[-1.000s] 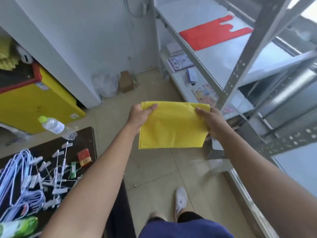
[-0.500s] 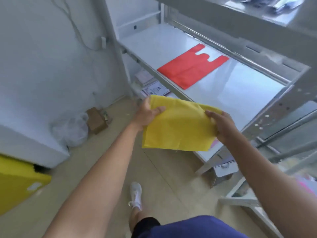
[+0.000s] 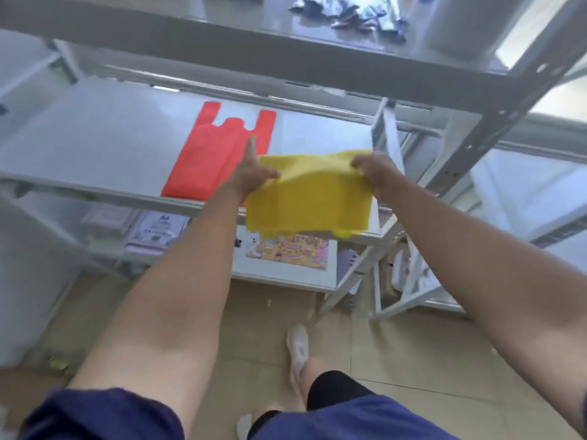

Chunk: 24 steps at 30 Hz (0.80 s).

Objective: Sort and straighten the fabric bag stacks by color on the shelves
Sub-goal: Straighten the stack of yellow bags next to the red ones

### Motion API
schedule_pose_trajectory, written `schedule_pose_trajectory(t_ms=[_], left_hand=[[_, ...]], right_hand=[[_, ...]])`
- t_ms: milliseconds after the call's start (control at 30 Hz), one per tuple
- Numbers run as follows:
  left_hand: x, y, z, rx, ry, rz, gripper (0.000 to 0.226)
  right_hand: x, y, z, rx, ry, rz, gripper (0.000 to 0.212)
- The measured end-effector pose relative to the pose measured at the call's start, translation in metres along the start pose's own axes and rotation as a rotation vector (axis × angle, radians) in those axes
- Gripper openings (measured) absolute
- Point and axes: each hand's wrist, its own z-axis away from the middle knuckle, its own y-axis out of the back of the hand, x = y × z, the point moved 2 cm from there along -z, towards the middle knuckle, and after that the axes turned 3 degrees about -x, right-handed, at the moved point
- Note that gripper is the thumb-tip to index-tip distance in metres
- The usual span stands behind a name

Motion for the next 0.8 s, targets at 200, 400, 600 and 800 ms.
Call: schedule_pose_trajectory(t_ms=[200,400,600,800], left_hand=[[0.037,0.004,-0.08,-0.02,-0.199,0.226,0.115],[-0.031,-0.029,-0.145,-0.01,-0.131,0.185,0.121],[-0.098,-0.06,-0.162,-0.02,-0.03,-0.15,0.097],[-0.094,-0.062,-0.183,-0.018,-0.007,-0.253,0.085]], right_hand=[[-0.043,0.024,-0.021,0.161,0.23,-0.311,0.011],[0.035,0.021,-0.093,0.163,0.189,-0.24,0.018],[0.11,-0.003,-0.153,0.094,-0.056,0.031,0.024],[0.109,-0.008,-0.168,0.162,-0.024,0.155,0.025]])
